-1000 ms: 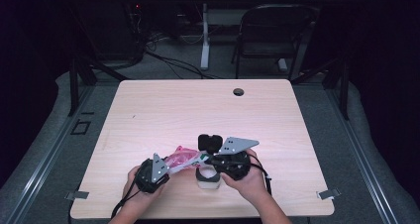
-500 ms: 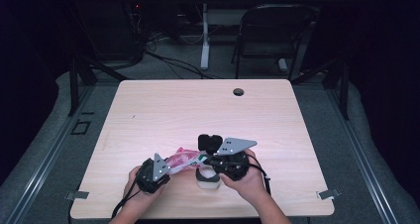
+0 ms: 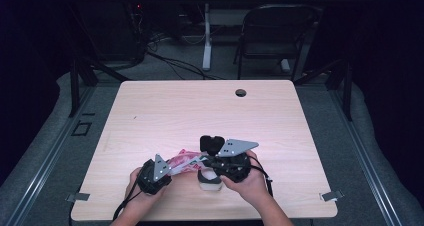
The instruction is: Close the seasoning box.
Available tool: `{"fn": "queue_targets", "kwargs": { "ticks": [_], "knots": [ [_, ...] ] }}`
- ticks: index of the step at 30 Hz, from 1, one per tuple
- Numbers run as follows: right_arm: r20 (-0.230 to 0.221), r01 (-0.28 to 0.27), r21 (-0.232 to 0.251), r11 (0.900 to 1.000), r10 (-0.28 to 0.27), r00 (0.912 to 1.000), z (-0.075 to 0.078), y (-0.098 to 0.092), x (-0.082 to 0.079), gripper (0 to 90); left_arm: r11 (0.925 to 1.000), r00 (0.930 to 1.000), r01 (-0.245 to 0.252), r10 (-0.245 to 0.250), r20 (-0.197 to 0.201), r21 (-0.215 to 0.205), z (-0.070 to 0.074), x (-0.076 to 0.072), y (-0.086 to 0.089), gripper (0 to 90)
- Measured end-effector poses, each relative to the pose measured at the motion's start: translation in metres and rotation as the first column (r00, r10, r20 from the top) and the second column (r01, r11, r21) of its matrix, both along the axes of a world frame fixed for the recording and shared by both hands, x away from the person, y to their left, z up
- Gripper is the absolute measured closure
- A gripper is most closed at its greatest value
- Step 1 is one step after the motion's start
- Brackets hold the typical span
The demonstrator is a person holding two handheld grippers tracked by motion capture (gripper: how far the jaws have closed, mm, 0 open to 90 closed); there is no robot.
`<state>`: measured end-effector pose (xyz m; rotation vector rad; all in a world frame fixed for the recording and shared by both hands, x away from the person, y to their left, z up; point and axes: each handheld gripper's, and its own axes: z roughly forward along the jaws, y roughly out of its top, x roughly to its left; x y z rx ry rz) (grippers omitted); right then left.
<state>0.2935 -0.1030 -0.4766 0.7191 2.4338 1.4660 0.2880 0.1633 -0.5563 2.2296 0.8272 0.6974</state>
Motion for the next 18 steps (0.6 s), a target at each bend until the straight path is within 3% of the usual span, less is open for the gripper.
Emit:
{"fn": "queue_targets", "kwargs": {
  "ticks": [5, 9, 18],
  "knots": [
    [0.011, 0.009, 0.01, 1.0, -0.009, 0.9999, 0.0, 0.001, 0.0, 69.5, 0.9993, 0.9995, 0.003, -0.004, -0.032, -0.039, -0.003, 0.003, 0.004, 68.9],
    [0.016, 0.01, 0.009, 1.0, -0.01, 0.9998, -0.001, 0.001, 0.0, 64.2, 0.9977, 0.9985, -0.006, 0.002, -0.054, -0.068, -0.005, 0.006, 0.005, 68.9],
    [0.016, 0.026, 0.0, 1.0, -0.026, 0.9995, -0.003, 0.0, 0.0, 65.8, 0.9944, 0.9946, -0.011, 0.0, -0.104, -0.105, -0.008, 0.01, 0.012, 65.0]
  ]
}}
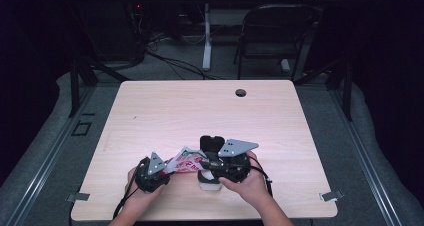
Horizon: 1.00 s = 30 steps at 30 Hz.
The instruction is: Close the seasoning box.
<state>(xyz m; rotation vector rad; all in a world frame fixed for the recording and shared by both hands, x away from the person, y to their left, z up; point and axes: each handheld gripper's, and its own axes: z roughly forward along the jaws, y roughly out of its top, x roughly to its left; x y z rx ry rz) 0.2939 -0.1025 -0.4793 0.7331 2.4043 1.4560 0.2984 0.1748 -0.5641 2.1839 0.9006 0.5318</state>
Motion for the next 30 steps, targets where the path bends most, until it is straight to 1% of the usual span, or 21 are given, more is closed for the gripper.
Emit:
{"fn": "queue_targets", "kwargs": {
  "ticks": [2, 4, 5, 7, 12, 14, 17, 22, 24, 27, 28, 30],
  "knots": [
    [-0.002, -0.001, 0.001, 1.0, 0.001, 1.0, -0.001, 0.0, 0.0, 66.8, 1.0, 1.0, -0.001, 0.001, 0.0, -0.006, 0.0, 0.0, 0.0, 63.4],
    [-0.002, 0.0, 0.0, 1.0, 0.0, 1.0, -0.001, 0.0, 0.0, 69.6, 1.0, 1.0, 0.0, 0.0, -0.001, -0.009, 0.001, 0.0, 0.001, 59.9],
    [-0.003, -0.001, 0.004, 1.0, 0.001, 1.0, -0.001, 0.0, 0.0, 70.1, 1.0, 1.0, 0.003, -0.003, 0.001, -0.007, 0.001, 0.0, 0.001, 58.1],
    [-0.006, -0.004, 0.006, 1.0, 0.004, 1.0, -0.001, 0.0, 0.0, 73.2, 0.9999, 0.9999, 0.014, -0.014, 0.005, 0.001, 0.001, -0.001, 0.001, 57.6],
    [-0.012, -0.006, -0.006, 1.0, 0.006, 0.9999, -0.002, 0.001, 0.0, 73.6, 0.9998, 0.9997, 0.016, -0.016, 0.017, -0.009, 0.006, -0.001, 0.002, 53.8],
    [-0.01, -0.004, -0.006, 1.0, 0.004, 0.9999, -0.002, 0.002, 0.0, 73.5, 0.9995, 0.9996, 0.019, -0.018, 0.021, -0.025, 0.008, -0.002, 0.004, 53.7],
    [-0.01, -0.002, -0.002, 1.0, 0.002, 0.9999, -0.001, 0.001, 0.0, 73.1, 0.9992, 0.9997, 0.015, -0.015, 0.018, -0.037, 0.01, -0.001, 0.006, 54.5],
    [-0.009, 0.0, 0.01, 1.0, 0.0, 1.0, -0.001, 0.0, 0.001, 69.5, 0.9969, 0.9999, 0.01, -0.01, -0.001, -0.078, 0.01, 0.0, 0.009, 56.6],
    [-0.009, 0.002, 0.01, 1.0, -0.002, 1.0, -0.001, 0.0, 0.001, 69.1, 0.9963, 0.9999, 0.011, -0.011, -0.006, -0.085, 0.01, 0.001, 0.01, 57.3],
    [-0.012, 0.002, 0.014, 1.0, -0.002, 0.9999, -0.001, -0.001, 0.001, 68.4, 0.9928, 0.9998, -0.002, 0.0, -0.019, -0.119, 0.01, 0.003, 0.013, 58.3],
    [-0.012, 0.004, 0.02, 1.0, -0.004, 0.9999, -0.001, -0.001, 0.001, 67.9, 0.9924, 0.9998, -0.004, 0.002, -0.02, -0.123, 0.01, 0.003, 0.014, 59.6],
    [-0.015, 0.003, 0.023, 1.0, -0.002, 0.9999, 0.0, -0.002, 0.001, 67.5, 0.9894, 0.9996, -0.015, 0.011, -0.025, -0.145, 0.01, 0.004, 0.016, 61.9]
  ]
}}
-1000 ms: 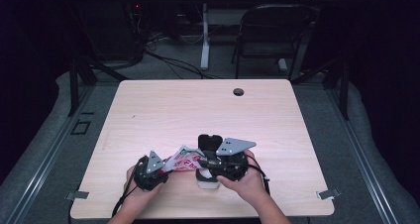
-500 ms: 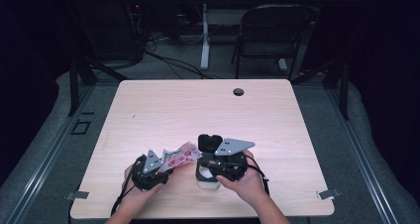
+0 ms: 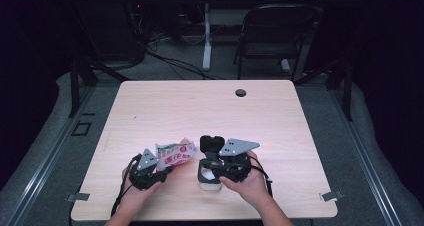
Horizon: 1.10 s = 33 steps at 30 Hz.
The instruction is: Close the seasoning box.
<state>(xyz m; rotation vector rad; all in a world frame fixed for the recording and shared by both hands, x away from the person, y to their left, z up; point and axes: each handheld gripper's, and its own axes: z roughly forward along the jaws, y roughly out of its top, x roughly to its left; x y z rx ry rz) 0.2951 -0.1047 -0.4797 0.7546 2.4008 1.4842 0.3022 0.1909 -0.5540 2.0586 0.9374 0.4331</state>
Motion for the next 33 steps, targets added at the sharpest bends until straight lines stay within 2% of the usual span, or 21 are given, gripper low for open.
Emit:
{"fn": "queue_targets", "kwargs": {
  "ticks": [4, 10, 14, 22, 33],
  "knots": [
    [-0.003, 0.005, 0.013, 1.0, -0.005, 1.0, 0.0, -0.001, 0.0, 67.0, 0.9997, 0.9999, -0.012, 0.012, -0.003, -0.023, 0.001, 0.001, 0.005, 72.9],
    [-0.006, 0.011, 0.017, 1.0, -0.01, 0.9999, 0.0, -0.003, 0.0, 66.9, 0.999, 0.9995, -0.032, 0.031, -0.005, -0.031, 0.001, 0.003, 0.009, 80.8],
    [-0.013, 0.017, 0.024, 1.0, -0.017, 0.9998, 0.0, -0.005, 0.001, 66.9, 0.9967, 0.9985, -0.055, 0.055, -0.005, -0.059, 0.001, 0.005, 0.014, 84.6],
    [-0.013, 0.024, 0.033, 0.999, -0.024, 0.9996, 0.0, -0.008, 0.002, 66.7, 0.9907, 0.9938, -0.111, 0.111, -0.007, -0.079, 0.006, 0.007, 0.027, 86.3],
    [-0.014, 0.049, 0.047, 0.998, -0.048, 0.9987, 0.0, -0.015, 0.003, 65.1, 0.9754, 0.979, -0.202, 0.204, 0.008, -0.088, 0.015, 0.01, 0.046, 86.4]
  ]
}}
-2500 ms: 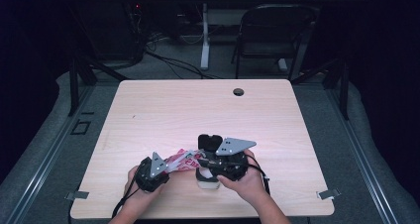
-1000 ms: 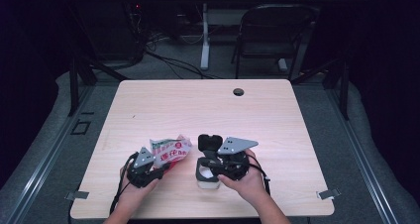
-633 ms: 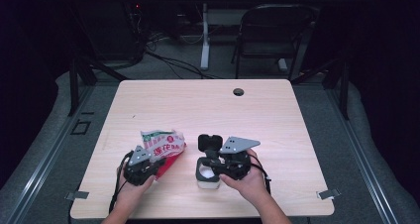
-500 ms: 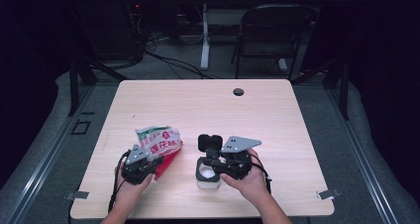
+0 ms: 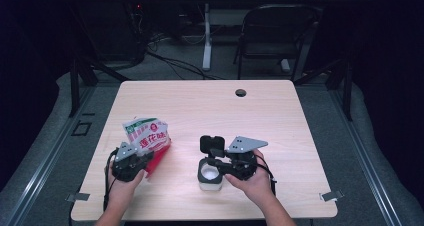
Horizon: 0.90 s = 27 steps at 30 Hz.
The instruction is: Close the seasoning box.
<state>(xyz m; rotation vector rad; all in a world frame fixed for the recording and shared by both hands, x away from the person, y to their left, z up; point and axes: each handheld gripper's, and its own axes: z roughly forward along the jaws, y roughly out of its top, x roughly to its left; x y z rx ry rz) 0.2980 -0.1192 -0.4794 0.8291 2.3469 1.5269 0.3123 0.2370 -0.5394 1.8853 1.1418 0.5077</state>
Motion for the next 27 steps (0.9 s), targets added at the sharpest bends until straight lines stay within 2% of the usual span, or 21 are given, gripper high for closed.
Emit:
{"fn": "queue_targets", "kwargs": {
  "ticks": [4, 15, 18, 27],
  "knots": [
    [-0.001, 0.003, 0.0, 1.0, -0.003, 1.0, 0.0, -0.001, 0.001, 64.4, 0.9991, 0.9988, -0.042, 0.042, 0.024, 0.011, 0.003, 0.001, 0.008, 86.6],
    [0.001, 0.021, 0.008, 1.0, -0.021, 0.9998, -0.001, -0.005, 0.003, 62.8, 0.9911, 0.9914, -0.128, 0.127, 0.033, 0.037, 0.004, 0.004, 0.025, 86.9],
    [-0.001, 0.026, 0.006, 1.0, -0.026, 0.9997, -0.001, -0.006, 0.004, 62.6, 0.9889, 0.9897, -0.141, 0.14, 0.033, 0.047, 0.004, 0.004, 0.027, 86.9],
    [0.0, 0.033, 0.01, 0.999, -0.033, 0.9995, -0.001, -0.007, 0.004, 62.4, 0.9844, 0.985, -0.171, 0.17, 0.029, 0.039, 0.003, 0.006, 0.035, 86.9]
  ]
}}
